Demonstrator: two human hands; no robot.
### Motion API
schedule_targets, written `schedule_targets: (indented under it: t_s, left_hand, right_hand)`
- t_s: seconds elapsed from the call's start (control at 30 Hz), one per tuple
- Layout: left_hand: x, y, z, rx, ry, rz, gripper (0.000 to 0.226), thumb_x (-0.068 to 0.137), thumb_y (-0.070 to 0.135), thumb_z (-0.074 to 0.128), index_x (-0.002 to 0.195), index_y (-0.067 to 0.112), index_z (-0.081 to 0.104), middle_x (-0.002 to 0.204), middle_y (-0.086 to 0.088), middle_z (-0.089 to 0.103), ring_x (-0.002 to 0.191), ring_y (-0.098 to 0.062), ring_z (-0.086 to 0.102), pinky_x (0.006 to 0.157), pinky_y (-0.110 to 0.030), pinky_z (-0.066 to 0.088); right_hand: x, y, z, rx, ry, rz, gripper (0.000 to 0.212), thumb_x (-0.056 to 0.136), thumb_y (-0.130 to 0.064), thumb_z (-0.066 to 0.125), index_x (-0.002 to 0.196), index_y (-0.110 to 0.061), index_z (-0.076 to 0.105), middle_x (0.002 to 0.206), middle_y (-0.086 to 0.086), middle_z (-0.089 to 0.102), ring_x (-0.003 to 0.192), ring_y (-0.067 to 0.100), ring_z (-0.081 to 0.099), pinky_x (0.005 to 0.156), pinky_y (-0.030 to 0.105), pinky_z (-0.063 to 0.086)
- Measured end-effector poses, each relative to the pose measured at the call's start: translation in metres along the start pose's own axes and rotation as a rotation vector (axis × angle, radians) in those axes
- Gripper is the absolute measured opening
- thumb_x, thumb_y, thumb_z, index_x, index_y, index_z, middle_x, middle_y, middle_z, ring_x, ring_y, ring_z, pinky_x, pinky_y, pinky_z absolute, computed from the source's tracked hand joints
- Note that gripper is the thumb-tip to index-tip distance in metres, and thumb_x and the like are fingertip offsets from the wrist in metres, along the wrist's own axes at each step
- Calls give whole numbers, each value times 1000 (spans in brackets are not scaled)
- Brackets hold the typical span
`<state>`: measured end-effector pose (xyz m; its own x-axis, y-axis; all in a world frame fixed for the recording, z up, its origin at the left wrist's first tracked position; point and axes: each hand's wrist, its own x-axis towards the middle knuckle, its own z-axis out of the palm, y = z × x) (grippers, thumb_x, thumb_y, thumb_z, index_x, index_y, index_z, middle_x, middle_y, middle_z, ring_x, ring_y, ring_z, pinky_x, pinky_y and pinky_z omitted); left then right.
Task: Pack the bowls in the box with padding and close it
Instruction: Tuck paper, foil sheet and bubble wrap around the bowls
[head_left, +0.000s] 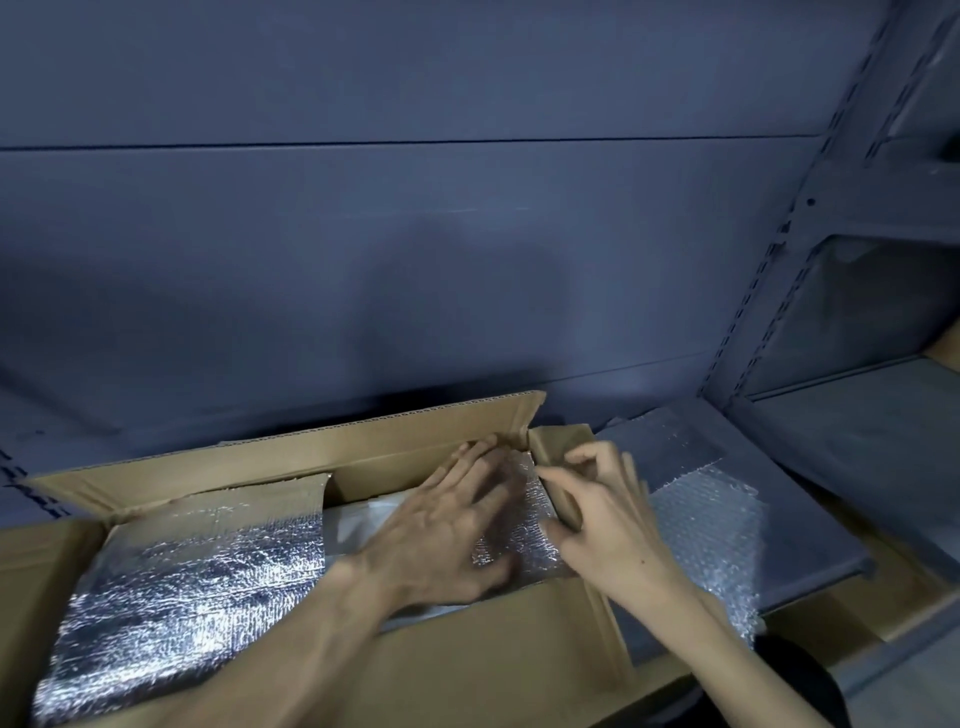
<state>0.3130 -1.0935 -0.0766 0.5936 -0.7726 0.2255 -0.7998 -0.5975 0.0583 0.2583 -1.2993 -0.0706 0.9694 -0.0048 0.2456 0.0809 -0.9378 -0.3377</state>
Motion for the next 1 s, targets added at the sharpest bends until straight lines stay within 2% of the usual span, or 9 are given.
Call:
schedule_targets:
  t_s: [0.1, 0.23, 0.3, 0.4, 0.53, 0.67, 0.77, 0.83, 1.0]
  left_hand:
    - [0, 0, 5, 15, -47, -75, 93, 88, 79, 36, 158, 18, 30, 169, -3, 15, 157, -15, -4, 128, -39, 8]
    - [1, 2, 0, 2, 3, -120, 90, 83, 89, 32, 143, 25, 50, 149, 6, 40, 137, -17, 35, 113, -44, 37]
    - [-1, 2, 1, -47, 13, -110, 87, 82, 89, 33, 143, 29, 50, 144, 11, 42, 131, -12, 37, 111, -39, 37]
    - [-2, 0, 6, -70, -43, -99, 96, 79, 92, 32, 150, 28, 41, 155, 12, 34, 141, -11, 31, 117, -34, 29]
    - [2, -5, 5, -5, -50, -125, 96, 81, 86, 37, 154, 26, 33, 157, 10, 28, 141, -14, 30, 118, -40, 30]
    - [0, -4, 5, -35, 70, -89, 79, 89, 72, 46, 148, 19, 47, 146, 5, 43, 130, -16, 39, 115, -35, 34]
    - [-3, -1, 7, -208, -6, -64, 87, 87, 76, 50, 154, 21, 39, 158, 5, 34, 147, -11, 29, 123, -26, 20]
    - [-4, -1, 8, -226, -100, -77, 98, 83, 81, 46, 159, 23, 28, 166, 6, 20, 154, -8, 11, 126, -30, 15]
    - [-5, -2, 9, -236, -202, -121, 108, 79, 90, 34, 163, 26, 12, 171, 7, 0, 155, -5, -12, 127, -28, -2]
  right_hand:
    - [11, 6, -10, -57, -122, -140, 60, 83, -41, 71, 141, -40, 55, 145, -12, 27, 136, 16, 24, 106, 46, 33]
    - [17, 16, -27, 99, -312, -280, 46, 86, -52, 68, 131, -43, 63, 146, -32, 31, 146, 0, 14, 111, 38, 22]
    - [18, 21, -34, 139, -392, -315, 43, 84, -58, 69, 125, -43, 67, 146, -37, 32, 149, 1, 12, 113, 34, 18]
    - [20, 21, -37, 76, -456, -346, 48, 81, -61, 71, 124, -40, 69, 153, -32, 29, 148, -9, 0, 115, 32, 9]
    - [26, 16, -34, -27, -460, -326, 59, 76, -61, 77, 130, -37, 67, 160, -24, 19, 149, -1, -6, 120, 36, 6]
    - [30, 10, -28, -89, -473, -324, 64, 71, -61, 79, 129, -36, 66, 164, -18, 11, 152, 9, -9, 122, 45, 6]
    - [32, 9, -25, -143, -450, -330, 59, 73, -53, 78, 128, -34, 66, 163, -18, 12, 151, 10, -9, 116, 43, 3]
    - [32, 8, -22, -190, -415, -329, 57, 75, -48, 78, 128, -33, 65, 162, -17, 13, 150, 9, -7, 111, 40, 3]
    - [26, 7, -16, -120, -325, -308, 49, 86, -38, 73, 134, -36, 61, 156, -18, 23, 149, 8, 4, 117, 44, 16]
